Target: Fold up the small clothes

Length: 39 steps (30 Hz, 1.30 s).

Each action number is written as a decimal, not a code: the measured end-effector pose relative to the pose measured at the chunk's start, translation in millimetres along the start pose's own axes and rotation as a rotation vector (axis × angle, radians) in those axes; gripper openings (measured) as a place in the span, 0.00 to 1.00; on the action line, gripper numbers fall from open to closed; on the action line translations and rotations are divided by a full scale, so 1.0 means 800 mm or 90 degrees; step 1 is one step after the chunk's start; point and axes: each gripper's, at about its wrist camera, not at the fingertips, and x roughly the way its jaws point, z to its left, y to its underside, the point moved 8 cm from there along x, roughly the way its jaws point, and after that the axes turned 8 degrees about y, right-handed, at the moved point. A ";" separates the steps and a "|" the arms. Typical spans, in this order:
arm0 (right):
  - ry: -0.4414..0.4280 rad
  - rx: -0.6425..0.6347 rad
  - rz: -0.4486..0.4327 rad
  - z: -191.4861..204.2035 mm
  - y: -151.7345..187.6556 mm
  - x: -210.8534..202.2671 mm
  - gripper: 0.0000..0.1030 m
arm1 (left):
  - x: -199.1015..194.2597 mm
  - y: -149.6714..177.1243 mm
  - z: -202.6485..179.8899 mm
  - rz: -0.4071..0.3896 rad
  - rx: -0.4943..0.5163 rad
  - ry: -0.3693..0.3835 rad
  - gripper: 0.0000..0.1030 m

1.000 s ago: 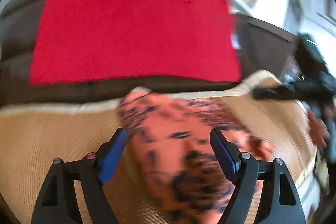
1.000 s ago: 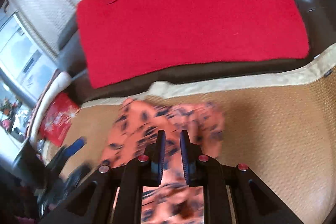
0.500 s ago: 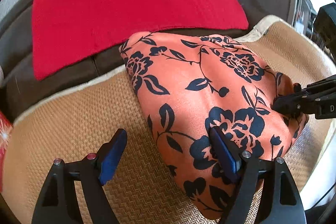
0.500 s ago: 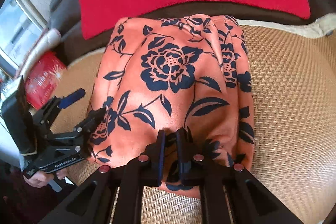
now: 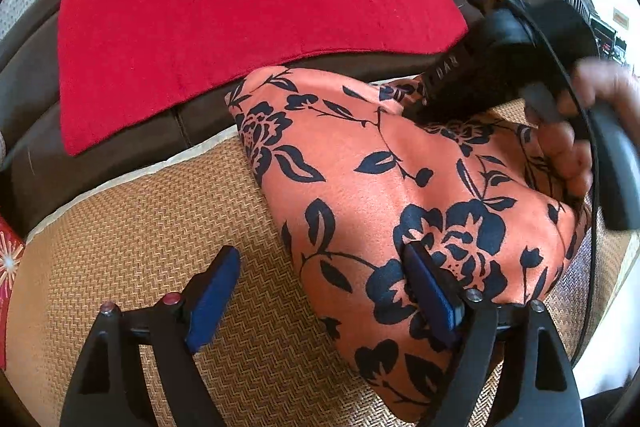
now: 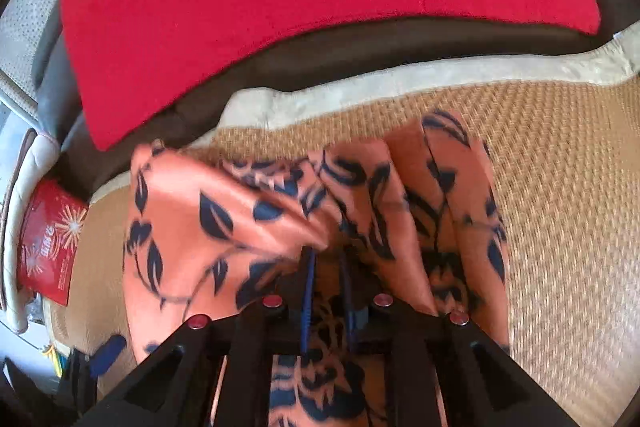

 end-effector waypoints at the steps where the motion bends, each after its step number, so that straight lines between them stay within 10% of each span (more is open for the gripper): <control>1: 0.014 -0.013 0.010 0.003 -0.005 -0.003 0.16 | 0.000 0.000 0.001 -0.001 0.001 0.001 0.83; 9: -0.109 -0.102 -0.054 0.100 -0.045 -0.047 0.17 | 0.004 0.001 0.007 -0.007 0.001 0.000 0.85; 20: -0.198 -0.048 0.053 0.114 -0.047 0.050 0.20 | 0.005 0.001 0.011 -0.008 -0.001 -0.004 0.88; 32: -0.085 -0.013 -0.111 0.050 -0.014 -0.103 0.22 | 0.006 0.004 0.013 -0.009 -0.010 -0.014 0.90; 39: 0.009 0.060 -0.112 0.007 0.041 -0.095 0.22 | 0.004 0.006 0.013 -0.008 -0.014 -0.018 0.91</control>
